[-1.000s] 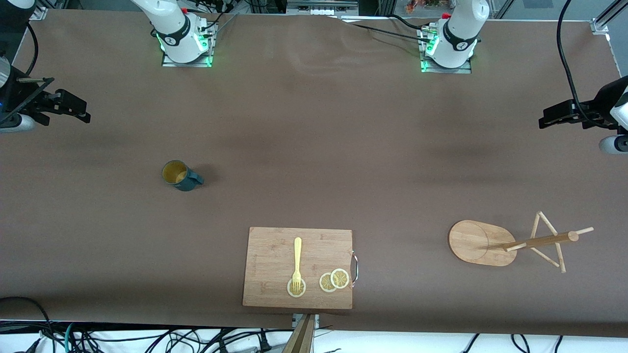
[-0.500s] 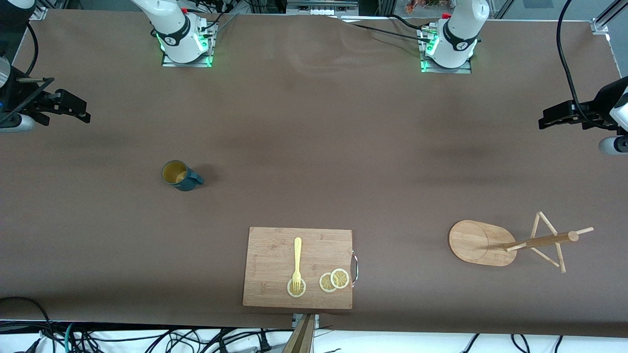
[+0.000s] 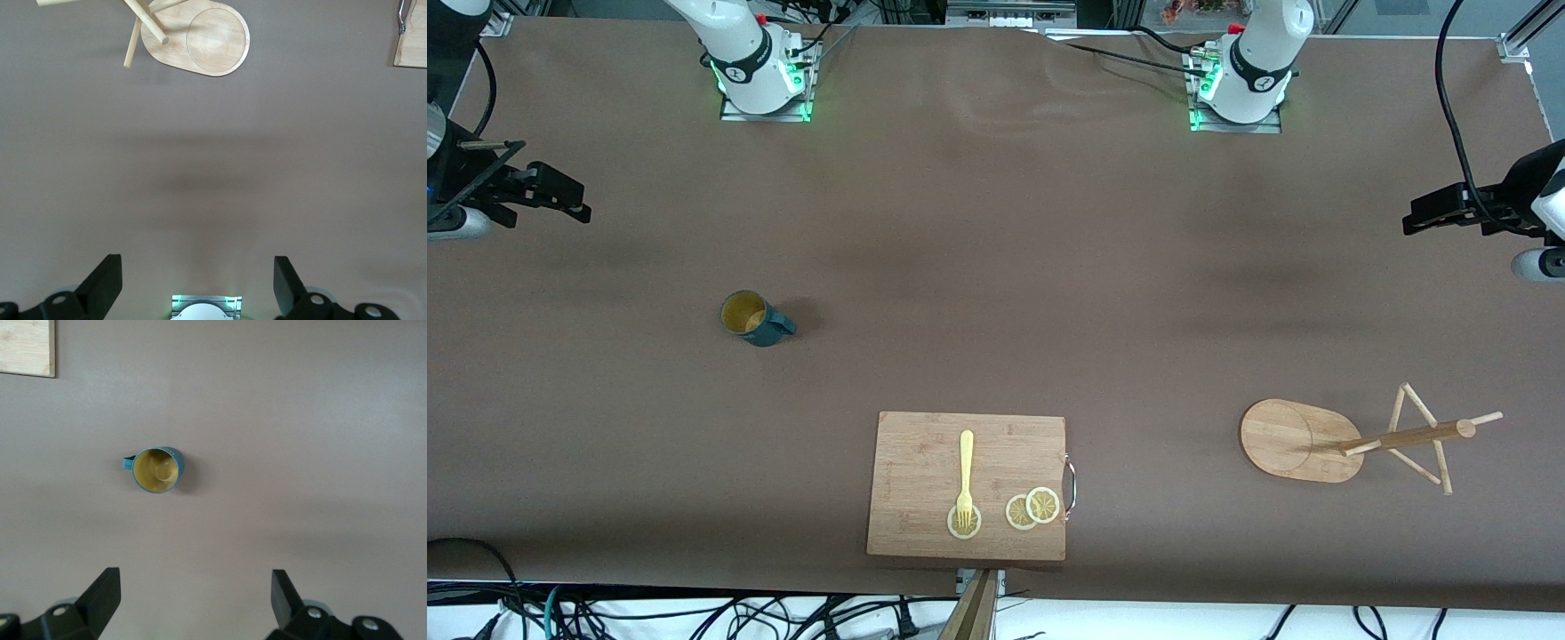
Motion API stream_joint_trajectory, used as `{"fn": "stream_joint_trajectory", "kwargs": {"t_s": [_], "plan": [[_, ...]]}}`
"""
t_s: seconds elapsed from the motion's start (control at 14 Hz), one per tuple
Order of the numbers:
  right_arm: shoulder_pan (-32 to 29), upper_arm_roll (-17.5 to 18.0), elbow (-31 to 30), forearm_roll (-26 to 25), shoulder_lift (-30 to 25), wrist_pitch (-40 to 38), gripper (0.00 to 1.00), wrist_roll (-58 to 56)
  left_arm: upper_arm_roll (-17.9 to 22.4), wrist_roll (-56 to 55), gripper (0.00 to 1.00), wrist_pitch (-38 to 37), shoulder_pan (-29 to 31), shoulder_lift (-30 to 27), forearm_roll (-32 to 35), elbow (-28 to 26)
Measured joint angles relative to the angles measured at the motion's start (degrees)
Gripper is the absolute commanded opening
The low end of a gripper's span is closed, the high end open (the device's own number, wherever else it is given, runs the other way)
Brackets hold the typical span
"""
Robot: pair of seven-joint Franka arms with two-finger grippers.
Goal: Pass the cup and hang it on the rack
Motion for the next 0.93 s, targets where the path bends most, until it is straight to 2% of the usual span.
{"fn": "stream_joint_trajectory", "kwargs": {"t_s": [0.71, 0.93], "plan": [[0.02, 0.91, -0.01, -0.09, -0.14, -1.74, 1.0, 0.04, 0.0, 0.0, 1.0, 0.0, 0.0, 0.15, 0.0, 0.14], [0.02, 1.15, -1.31, -0.14, -0.17, 1.02, 1.0, 0.05, 0.0, 0.0, 1.0, 0.0, 0.0, 0.18, 0.0, 0.18]]}}
